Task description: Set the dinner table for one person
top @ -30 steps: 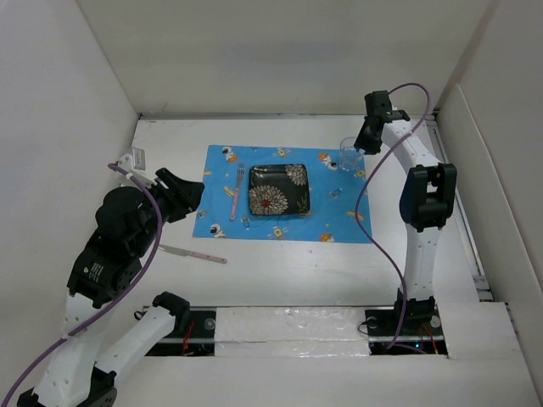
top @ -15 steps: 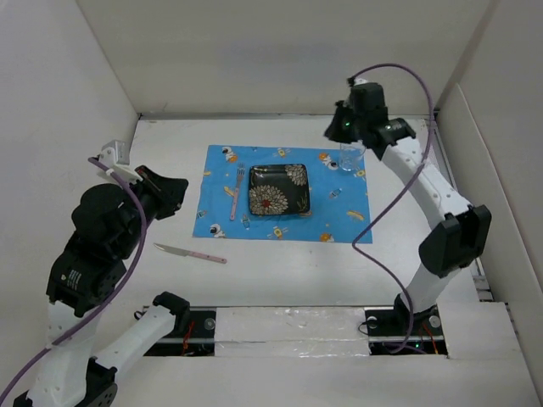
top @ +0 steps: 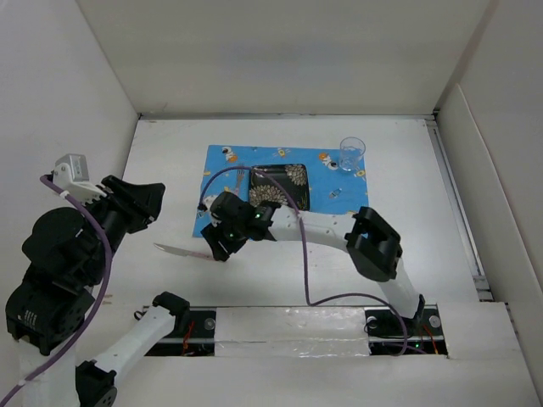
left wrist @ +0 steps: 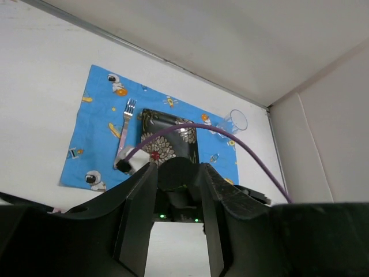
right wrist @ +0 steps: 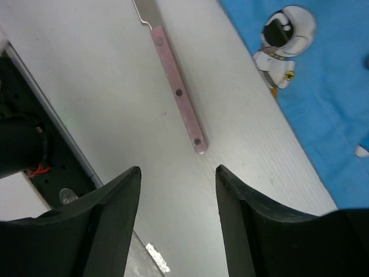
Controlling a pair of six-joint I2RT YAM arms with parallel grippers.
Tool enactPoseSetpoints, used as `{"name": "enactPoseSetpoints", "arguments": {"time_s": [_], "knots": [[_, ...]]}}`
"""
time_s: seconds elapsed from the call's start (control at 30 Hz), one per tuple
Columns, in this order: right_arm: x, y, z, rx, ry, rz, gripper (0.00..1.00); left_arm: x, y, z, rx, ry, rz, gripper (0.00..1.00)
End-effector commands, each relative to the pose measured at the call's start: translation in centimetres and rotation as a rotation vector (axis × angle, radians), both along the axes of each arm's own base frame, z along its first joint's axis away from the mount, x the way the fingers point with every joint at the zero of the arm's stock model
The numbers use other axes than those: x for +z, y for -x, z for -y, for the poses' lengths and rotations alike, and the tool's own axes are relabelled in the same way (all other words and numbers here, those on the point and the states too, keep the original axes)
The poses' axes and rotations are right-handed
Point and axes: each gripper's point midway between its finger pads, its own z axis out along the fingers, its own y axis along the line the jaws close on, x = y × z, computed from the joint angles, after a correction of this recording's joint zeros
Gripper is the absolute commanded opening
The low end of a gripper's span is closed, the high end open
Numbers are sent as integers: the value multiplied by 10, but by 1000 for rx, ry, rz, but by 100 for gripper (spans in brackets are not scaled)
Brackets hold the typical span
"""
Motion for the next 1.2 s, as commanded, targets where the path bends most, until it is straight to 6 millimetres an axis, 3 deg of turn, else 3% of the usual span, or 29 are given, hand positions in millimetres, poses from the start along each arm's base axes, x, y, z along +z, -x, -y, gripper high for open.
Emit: {"name": "enactPoseSetpoints", "arguments": {"time_s": [0.0, 0.37, 0.57, 0.6, 0.7, 0.73, 0.8, 0.83, 0.9, 0.93, 1.03, 1.07, 1.13, 1.17], "knots": [[27, -16, -25, 28, -23, 136, 60, 0, 7, -6, 12, -4, 5, 33], [-48, -2, -47, 117, 214, 236, 61, -5, 8, -5, 9, 4, 2, 33], [-71, 6, -53, 143, 231, 212, 55, -7, 7, -4, 2, 4, 4, 33], [-75, 11, -54, 148, 242, 215, 50, -6, 7, -3, 1, 5, 5, 33], [-79, 9, -55, 130, 251, 252, 23, -7, 5, -2, -1, 5, 8, 33], [-78, 12, -58, 129, 250, 263, 4, -7, 5, -1, -4, 6, 8, 33], [-75, 9, -58, 115, 250, 276, 0, -6, 4, -1, -3, 7, 15, 33], [-58, 11, -64, 100, 217, 291, 0, -7, 2, -1, -1, 4, 12, 33], [-47, 10, -66, 92, 193, 299, 0, -7, 2, -1, 1, 3, 15, 33], [-16, 8, -74, 73, 123, 318, 0, -6, 1, -1, 1, 4, 18, 33], [48, -2, -82, 23, -14, 367, 0, -6, -3, 0, 4, 0, 23, 33], [84, -12, -76, -15, -76, 385, 0, -5, -5, 2, 1, 0, 23, 33], [117, -24, -69, -72, -146, 386, 0, -7, -10, 5, -9, -8, 26, 33], [134, -39, -54, -116, -168, 387, 0, -10, -13, 9, -22, -13, 14, 33]]}}
